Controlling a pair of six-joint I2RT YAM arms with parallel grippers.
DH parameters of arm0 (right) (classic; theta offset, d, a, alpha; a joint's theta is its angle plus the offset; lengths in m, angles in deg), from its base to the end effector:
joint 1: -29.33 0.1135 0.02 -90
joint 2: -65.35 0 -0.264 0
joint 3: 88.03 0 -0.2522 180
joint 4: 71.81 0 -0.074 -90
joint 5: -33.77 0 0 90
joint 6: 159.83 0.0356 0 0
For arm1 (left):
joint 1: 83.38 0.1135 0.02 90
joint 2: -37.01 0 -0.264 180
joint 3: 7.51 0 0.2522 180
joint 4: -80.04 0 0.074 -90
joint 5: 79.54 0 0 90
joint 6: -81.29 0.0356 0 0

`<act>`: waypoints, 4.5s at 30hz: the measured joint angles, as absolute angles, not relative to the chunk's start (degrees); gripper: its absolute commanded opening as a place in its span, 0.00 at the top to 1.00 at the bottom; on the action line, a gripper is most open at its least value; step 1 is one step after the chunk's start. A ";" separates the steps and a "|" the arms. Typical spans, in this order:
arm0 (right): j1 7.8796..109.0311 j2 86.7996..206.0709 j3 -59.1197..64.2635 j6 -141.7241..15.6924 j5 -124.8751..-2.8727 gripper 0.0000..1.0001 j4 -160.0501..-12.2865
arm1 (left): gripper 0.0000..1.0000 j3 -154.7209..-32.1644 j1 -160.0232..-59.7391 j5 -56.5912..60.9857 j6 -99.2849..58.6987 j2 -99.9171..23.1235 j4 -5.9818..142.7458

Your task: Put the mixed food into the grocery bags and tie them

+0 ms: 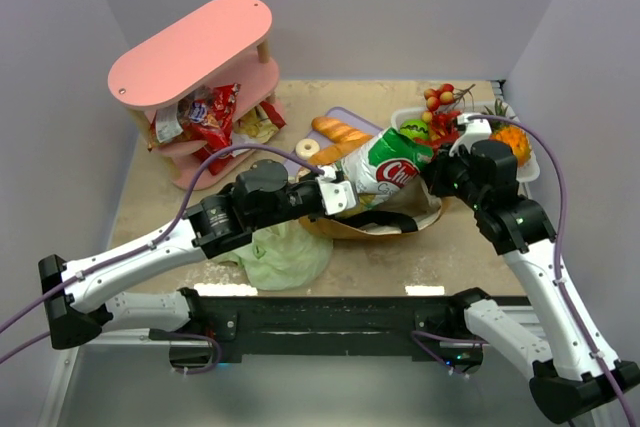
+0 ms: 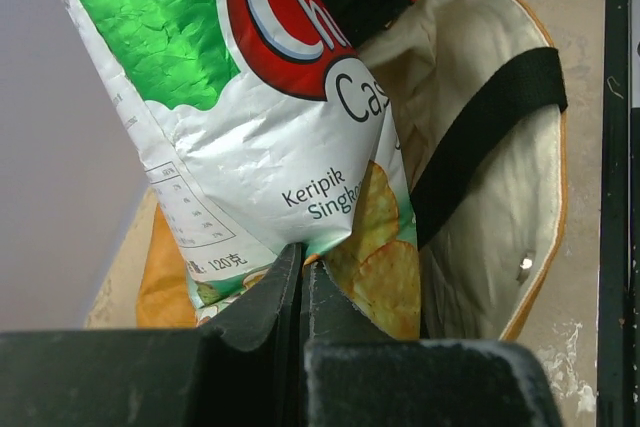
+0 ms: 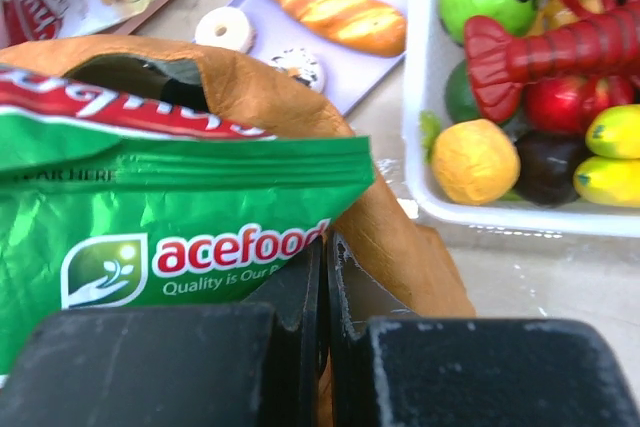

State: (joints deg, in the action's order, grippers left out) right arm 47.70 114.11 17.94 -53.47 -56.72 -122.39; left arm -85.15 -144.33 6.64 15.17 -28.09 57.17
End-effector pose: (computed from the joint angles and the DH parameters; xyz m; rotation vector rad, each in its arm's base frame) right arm 0.1642 0.0548 0.3728 -0.0412 2.0343 0.3929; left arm 0.1255 -0.2309 0.3881 1.2372 1.2807 -0.5283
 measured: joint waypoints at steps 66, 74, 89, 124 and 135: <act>45.67 118.50 11.33 -55.74 -47.00 1.00 -126.43 | 0.06 -98.13 -145.27 10.95 8.54 -38.56 43.47; 45.64 117.19 11.40 -55.72 -48.29 1.00 -126.22 | 0.00 -103.18 -144.70 17.64 2.60 -36.31 47.58; 45.54 116.93 11.40 -55.70 -49.77 1.00 -126.11 | 0.01 -101.98 -144.13 27.39 -8.24 -35.70 38.62; 45.40 119.68 -2.89 -56.03 -51.30 1.00 -147.68 | 1.00 -103.18 -127.30 6.49 -16.81 -43.11 37.72; 45.38 117.01 -8.34 -55.85 -53.10 1.00 -147.02 | 1.00 -108.87 -126.65 0.15 -19.63 -41.84 36.04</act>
